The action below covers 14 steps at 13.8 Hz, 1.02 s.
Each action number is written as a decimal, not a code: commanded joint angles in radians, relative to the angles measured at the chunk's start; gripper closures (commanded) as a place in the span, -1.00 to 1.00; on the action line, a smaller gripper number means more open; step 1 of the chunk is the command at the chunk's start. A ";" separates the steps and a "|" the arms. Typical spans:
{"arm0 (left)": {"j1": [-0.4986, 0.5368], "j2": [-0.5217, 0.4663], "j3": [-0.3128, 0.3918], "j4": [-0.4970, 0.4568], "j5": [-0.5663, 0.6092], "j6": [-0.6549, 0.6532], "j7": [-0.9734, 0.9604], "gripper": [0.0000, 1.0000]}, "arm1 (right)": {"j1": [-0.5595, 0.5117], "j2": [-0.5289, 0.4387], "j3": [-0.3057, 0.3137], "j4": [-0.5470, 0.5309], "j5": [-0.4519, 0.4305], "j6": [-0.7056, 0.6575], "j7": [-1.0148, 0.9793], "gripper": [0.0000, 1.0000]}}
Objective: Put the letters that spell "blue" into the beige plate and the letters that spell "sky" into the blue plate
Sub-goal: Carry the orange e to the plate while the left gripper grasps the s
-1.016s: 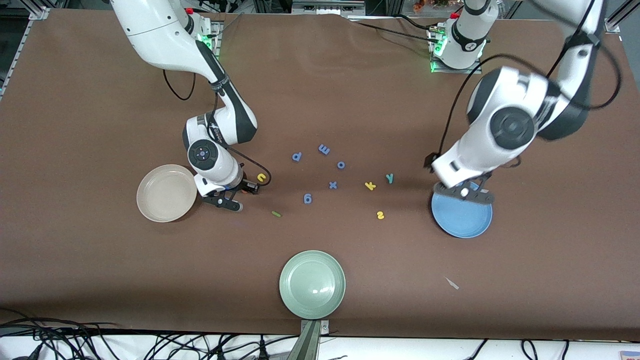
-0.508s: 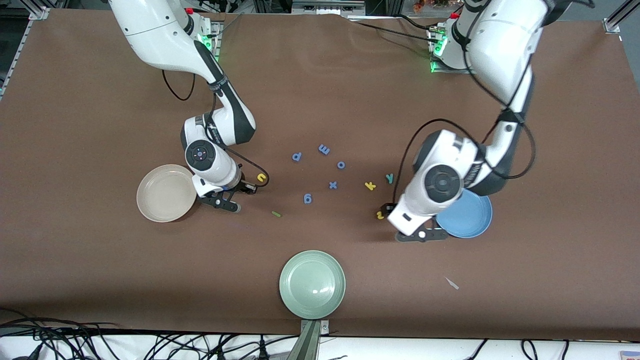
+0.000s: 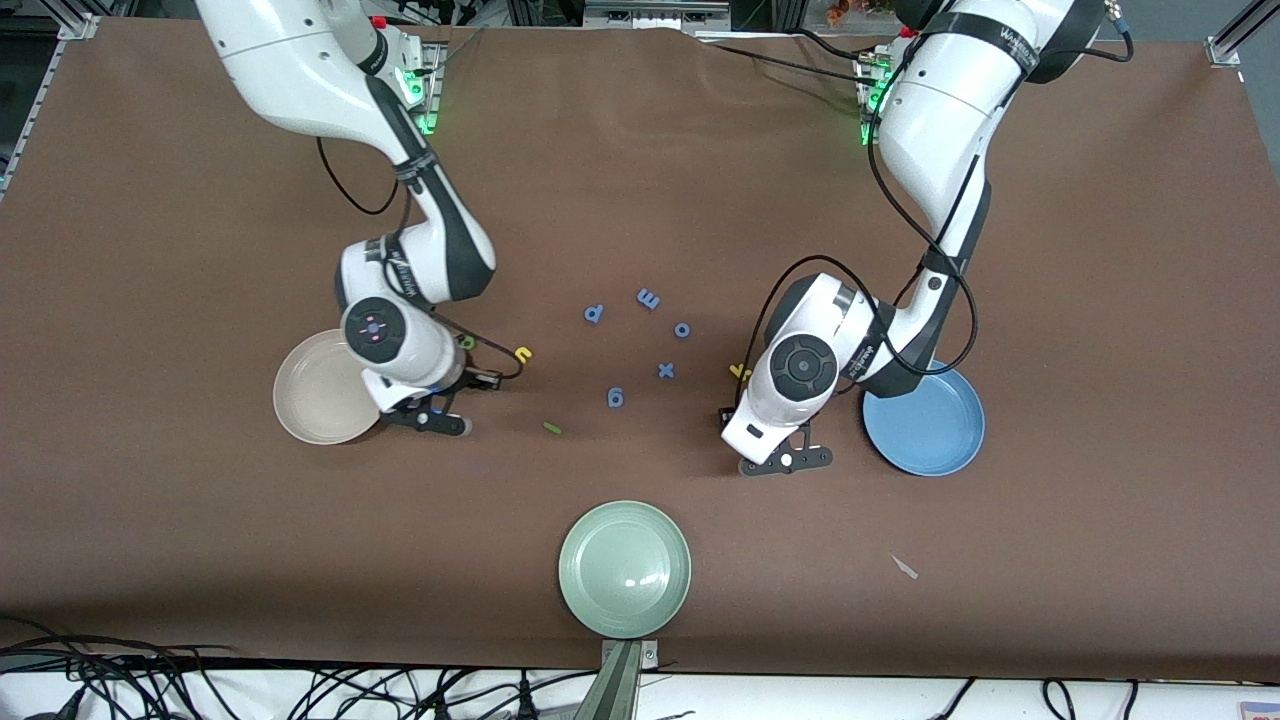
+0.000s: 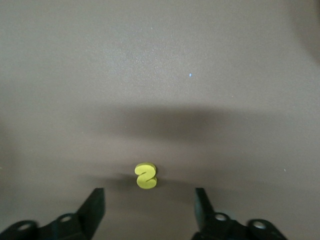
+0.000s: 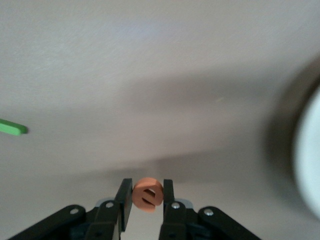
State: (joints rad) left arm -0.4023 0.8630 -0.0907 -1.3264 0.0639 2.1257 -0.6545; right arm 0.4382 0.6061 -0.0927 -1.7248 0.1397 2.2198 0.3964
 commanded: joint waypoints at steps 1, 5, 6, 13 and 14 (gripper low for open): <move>0.000 0.014 0.003 0.001 0.022 0.019 0.012 -0.54 | -0.018 -0.075 -0.044 -0.062 0.009 -0.040 -0.175 0.56; 0.003 0.047 0.005 0.000 0.022 0.063 0.010 -0.52 | -0.018 -0.097 -0.145 -0.127 -0.003 -0.017 -0.413 0.55; 0.003 0.050 0.005 0.000 0.022 0.063 0.010 -0.42 | -0.018 -0.095 -0.174 -0.145 -0.003 0.001 -0.479 0.55; 0.007 0.042 0.005 -0.013 0.022 0.056 0.041 1.00 | -0.023 -0.078 -0.214 -0.164 0.015 0.022 -0.526 -1.00; 0.011 0.033 0.009 -0.011 0.022 0.048 0.067 1.00 | -0.007 -0.083 -0.196 -0.150 0.015 0.003 -0.455 -1.00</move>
State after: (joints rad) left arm -0.4000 0.9132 -0.0865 -1.3310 0.0648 2.1824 -0.6333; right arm 0.4049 0.5446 -0.3094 -1.8882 0.1435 2.2589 -0.1386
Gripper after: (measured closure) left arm 0.780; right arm 0.361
